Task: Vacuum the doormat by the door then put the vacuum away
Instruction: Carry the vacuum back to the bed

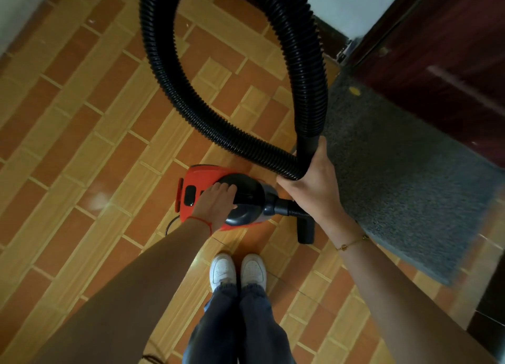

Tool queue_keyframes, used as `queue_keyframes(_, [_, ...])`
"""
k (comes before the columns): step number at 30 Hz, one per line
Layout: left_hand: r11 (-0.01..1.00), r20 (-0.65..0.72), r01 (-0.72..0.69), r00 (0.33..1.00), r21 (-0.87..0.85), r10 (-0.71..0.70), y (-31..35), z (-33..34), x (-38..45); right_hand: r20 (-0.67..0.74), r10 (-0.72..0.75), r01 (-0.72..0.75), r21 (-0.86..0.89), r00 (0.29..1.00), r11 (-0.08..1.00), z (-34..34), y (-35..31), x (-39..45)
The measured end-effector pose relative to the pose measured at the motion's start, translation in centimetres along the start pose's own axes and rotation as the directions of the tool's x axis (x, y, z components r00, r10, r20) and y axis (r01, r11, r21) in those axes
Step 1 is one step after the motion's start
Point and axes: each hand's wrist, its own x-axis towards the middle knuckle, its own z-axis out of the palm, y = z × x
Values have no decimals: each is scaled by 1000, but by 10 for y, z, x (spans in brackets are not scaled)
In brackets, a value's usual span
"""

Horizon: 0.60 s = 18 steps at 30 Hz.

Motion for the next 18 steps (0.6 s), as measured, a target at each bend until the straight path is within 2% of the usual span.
queue_keyframes(10, [994, 6, 58, 998, -92, -57, 47, -130, -124, 26, -76, 76, 5, 997, 997, -107, -139, -55])
queue_keyframes(18, [983, -32, 99, 994, -157, -105, 79, -224, -224, 41, -98, 94, 83, 994, 992, -189, -242, -114])
